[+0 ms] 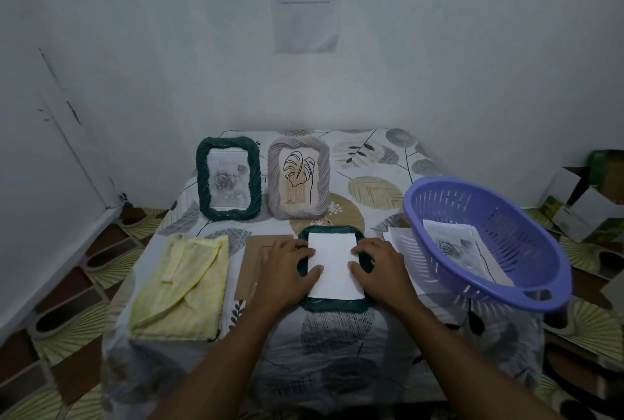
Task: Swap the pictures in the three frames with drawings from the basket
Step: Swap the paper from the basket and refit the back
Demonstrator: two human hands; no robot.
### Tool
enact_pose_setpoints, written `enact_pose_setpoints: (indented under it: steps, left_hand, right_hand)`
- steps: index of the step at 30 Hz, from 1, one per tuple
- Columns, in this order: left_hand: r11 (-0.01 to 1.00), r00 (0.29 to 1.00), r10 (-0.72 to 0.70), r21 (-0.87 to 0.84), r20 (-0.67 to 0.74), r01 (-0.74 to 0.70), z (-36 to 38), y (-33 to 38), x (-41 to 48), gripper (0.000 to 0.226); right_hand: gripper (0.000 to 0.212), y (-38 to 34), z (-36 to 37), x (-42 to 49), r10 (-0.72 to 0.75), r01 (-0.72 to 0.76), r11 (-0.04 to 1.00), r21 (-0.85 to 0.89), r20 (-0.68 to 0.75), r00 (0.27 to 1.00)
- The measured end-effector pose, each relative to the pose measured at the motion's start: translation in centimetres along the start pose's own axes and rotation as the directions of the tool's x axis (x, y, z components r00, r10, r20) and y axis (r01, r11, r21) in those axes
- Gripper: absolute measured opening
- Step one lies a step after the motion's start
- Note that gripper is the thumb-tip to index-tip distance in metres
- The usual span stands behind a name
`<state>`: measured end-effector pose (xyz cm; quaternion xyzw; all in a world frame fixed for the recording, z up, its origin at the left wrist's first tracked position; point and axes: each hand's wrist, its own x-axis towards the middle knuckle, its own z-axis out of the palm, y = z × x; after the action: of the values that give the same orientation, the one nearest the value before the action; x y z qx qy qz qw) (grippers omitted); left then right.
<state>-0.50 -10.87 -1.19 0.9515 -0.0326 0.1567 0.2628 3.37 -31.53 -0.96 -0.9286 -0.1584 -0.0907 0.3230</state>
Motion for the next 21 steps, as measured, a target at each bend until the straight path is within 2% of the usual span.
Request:
enact_pose_setpoints:
  steps: [21]
  left_hand:
    - [0.997,0.998,-0.046,-0.066,0.031,0.048,-0.55,0.52,-0.39,0.043]
  right_hand:
    - [0.025,0.17,0.04,-0.2,0.004,-0.004,1.0,0.004,-0.008,1.0]
